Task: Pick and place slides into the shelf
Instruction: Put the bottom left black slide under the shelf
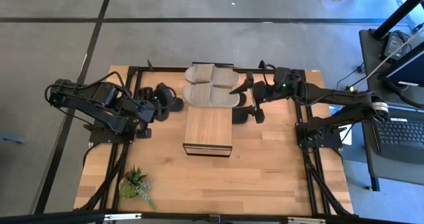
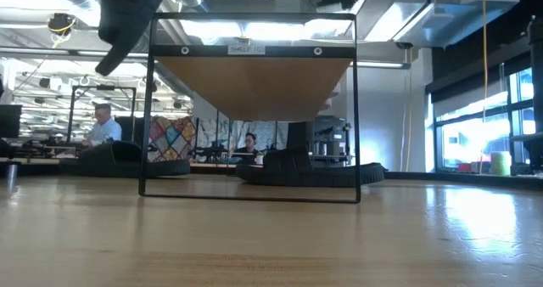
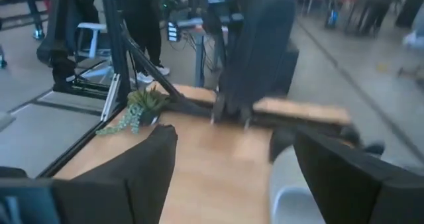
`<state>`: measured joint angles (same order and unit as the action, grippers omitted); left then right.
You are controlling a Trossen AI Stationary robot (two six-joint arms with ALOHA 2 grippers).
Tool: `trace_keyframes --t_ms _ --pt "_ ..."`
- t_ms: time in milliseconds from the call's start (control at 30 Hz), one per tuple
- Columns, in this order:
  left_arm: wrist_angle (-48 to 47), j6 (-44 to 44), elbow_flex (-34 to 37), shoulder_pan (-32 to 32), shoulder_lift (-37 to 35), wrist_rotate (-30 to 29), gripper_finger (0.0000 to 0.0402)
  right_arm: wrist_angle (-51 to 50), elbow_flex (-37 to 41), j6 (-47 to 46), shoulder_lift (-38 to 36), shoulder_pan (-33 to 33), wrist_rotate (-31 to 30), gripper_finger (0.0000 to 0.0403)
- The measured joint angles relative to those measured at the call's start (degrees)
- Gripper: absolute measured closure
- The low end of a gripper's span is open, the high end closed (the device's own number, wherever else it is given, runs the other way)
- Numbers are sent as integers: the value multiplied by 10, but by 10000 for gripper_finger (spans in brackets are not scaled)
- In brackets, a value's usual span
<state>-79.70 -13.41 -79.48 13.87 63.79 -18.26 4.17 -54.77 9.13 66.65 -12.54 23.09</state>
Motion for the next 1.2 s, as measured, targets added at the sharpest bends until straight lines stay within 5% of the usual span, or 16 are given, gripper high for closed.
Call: trace_keyframes --t_ms 233,433,633,833,1200 --pt "47 30 0 0 0 103 399 -1 -50 95 27 37 -3 101" --pt "88 35 0 0 3 133 399 11 -93 47 92 54 -139 101" --pt "90 36 0 -1 4 168 399 -47 -182 208 185 81 -140 101" --pt "90 8 0 -1 4 283 399 -150 -317 338 257 99 -144 101" --pt "91 83 0 -1 50 377 399 -210 -472 444 363 125 -140 101"
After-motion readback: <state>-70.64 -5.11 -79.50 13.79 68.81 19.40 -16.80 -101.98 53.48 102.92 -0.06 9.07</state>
